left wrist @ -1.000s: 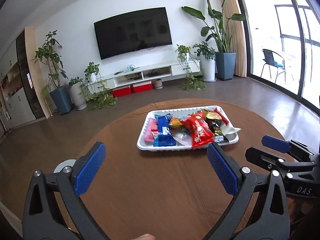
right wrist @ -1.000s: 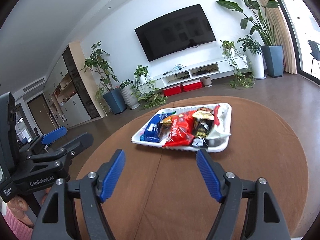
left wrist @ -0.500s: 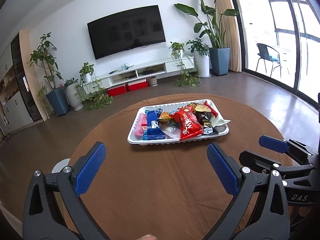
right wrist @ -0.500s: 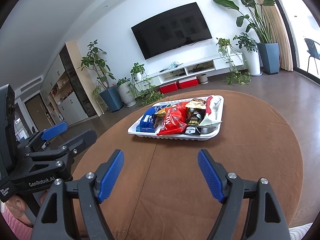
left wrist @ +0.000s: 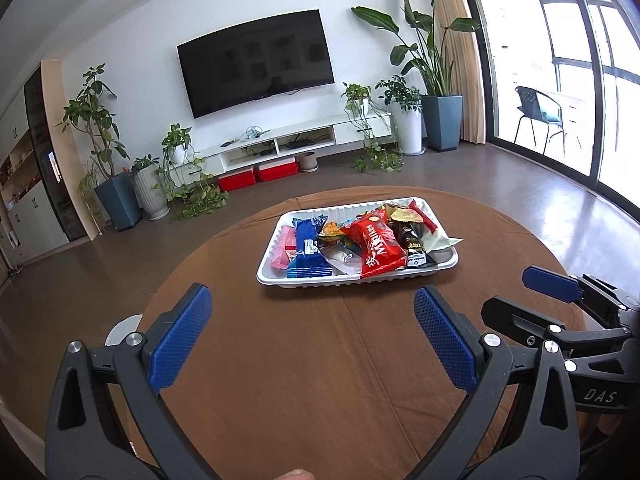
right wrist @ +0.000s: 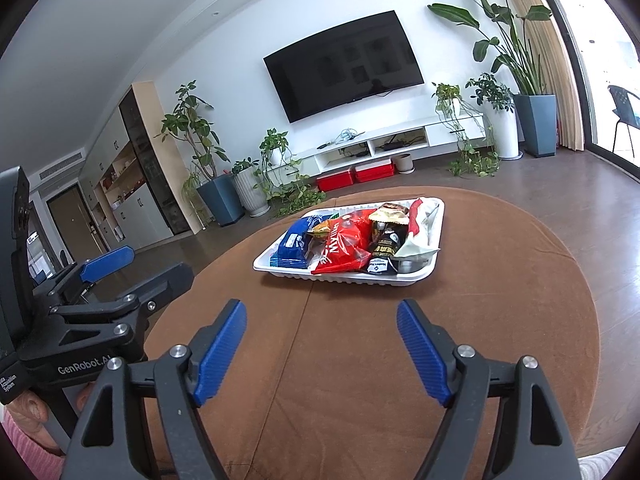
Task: Organize snacks
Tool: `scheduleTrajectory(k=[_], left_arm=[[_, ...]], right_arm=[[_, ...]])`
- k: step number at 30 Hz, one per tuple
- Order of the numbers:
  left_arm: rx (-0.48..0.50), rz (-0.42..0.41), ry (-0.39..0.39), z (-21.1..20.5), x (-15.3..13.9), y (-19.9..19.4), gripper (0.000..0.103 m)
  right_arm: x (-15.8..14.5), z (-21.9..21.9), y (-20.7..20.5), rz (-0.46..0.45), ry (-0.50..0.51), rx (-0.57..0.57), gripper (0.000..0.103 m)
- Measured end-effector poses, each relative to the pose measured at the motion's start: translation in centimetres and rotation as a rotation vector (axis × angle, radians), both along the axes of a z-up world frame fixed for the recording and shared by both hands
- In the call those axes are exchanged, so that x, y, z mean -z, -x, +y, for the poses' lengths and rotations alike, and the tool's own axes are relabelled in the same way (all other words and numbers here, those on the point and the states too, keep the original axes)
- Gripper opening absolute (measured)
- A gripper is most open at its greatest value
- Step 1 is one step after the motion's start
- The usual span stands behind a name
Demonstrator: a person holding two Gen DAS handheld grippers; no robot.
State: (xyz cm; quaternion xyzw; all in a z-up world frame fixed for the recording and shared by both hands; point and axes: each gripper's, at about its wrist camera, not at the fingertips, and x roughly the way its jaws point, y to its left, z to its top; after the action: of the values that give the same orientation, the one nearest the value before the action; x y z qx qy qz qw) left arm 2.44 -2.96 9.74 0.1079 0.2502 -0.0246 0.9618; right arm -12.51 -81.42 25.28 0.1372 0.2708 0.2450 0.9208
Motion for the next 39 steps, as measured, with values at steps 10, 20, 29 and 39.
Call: scheduleTrajectory(k=[10, 20, 29, 39], left_arm=[[-0.006, -0.004, -0.014, -0.16, -0.08, 0.14, 0.102], [-0.006, -0.007, -0.025, -0.41, -0.16, 0.51, 0.102], [-0.032, -0.024, -0.069, -0.74, -0.18, 0.50, 0.102], [-0.038, -0.008, -0.057, -0.45, -0.05, 0.23, 0.102]], right_arm=[[-0.01, 0.04, -0.06, 0.001, 0.002, 0.000, 0.080], [0.00, 0.02, -0.10, 0.001, 0.000, 0.000, 0.080], [-0.03, -0.01, -0.13, 0.001, 0.002, 0.000, 0.080], [-0.07, -0.06, -0.18, 0.002, -0.002, 0.000, 0.080]])
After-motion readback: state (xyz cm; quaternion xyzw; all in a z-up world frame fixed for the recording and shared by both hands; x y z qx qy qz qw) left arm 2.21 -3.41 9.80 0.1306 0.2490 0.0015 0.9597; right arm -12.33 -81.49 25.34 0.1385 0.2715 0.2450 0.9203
